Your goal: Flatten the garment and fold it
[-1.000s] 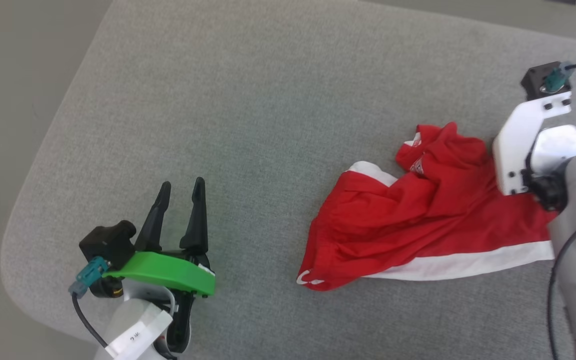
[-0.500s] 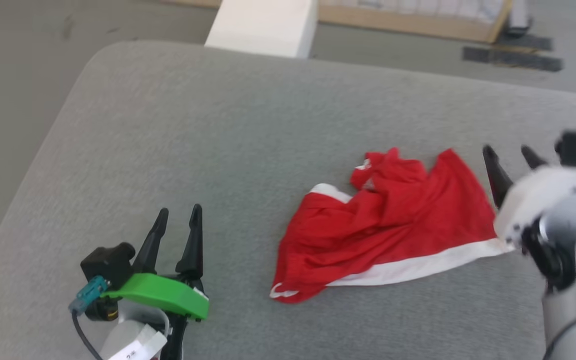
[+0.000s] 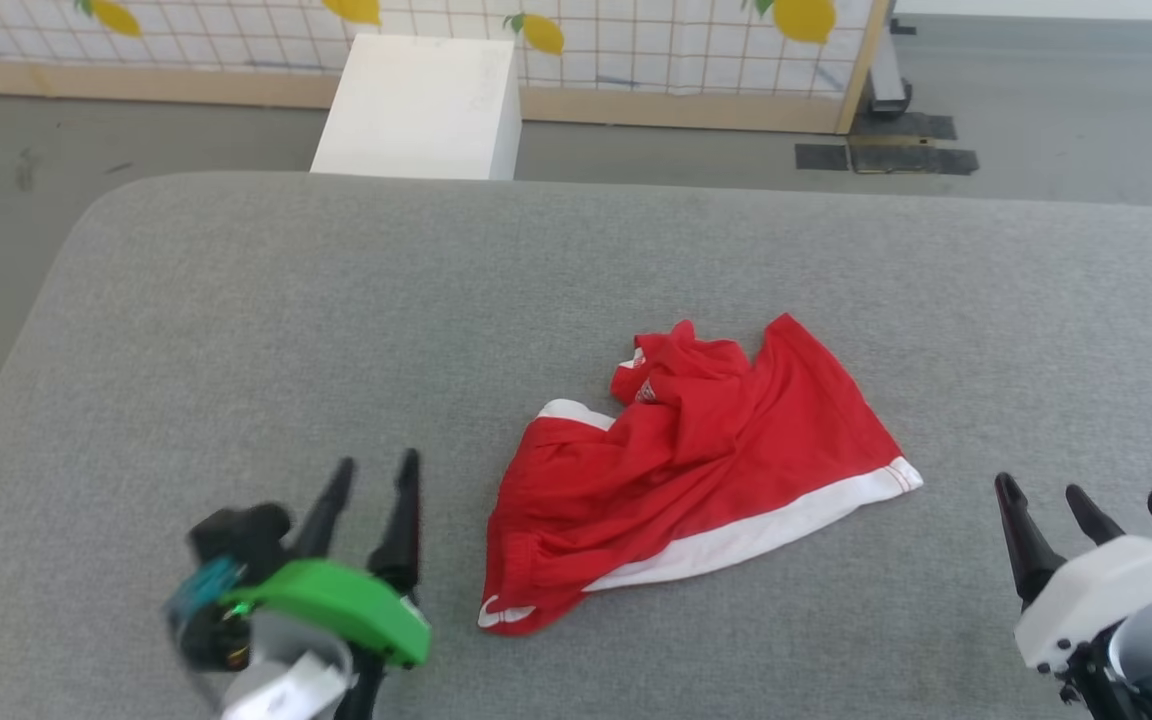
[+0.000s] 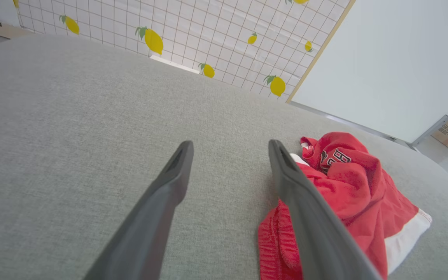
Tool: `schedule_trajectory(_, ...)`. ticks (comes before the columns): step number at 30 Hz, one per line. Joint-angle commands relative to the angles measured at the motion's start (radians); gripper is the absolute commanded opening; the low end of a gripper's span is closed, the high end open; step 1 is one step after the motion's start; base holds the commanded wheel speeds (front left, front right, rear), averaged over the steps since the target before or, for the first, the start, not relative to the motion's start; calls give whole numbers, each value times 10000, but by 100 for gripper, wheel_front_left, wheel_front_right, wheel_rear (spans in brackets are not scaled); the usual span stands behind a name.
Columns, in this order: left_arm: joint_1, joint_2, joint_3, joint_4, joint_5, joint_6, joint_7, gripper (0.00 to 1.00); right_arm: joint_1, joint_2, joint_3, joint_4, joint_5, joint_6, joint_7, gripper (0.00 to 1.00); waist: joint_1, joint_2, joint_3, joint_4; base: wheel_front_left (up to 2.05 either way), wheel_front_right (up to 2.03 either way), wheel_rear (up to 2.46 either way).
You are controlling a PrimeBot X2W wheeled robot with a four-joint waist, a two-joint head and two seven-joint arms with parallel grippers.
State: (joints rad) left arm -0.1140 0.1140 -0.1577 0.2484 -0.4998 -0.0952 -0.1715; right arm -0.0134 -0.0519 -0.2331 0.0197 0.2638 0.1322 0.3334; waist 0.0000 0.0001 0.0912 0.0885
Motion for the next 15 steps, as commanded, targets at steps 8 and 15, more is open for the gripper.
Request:
schedule_trajectory(8, -2811, 29, -1319, 957, -185, 581, 5305, 100, 261, 15, 5, -423, 123, -15, 13, 100, 0, -1, 247, -281, 0, 0, 0)
schedule_trajectory(15, -4955, 209, -2305, 2095, 257, 1148, 9388, 100, 67, 15, 99, -520, 203, -15, 2, 100, 0, -1, 859, -711, 0, 0, 0)
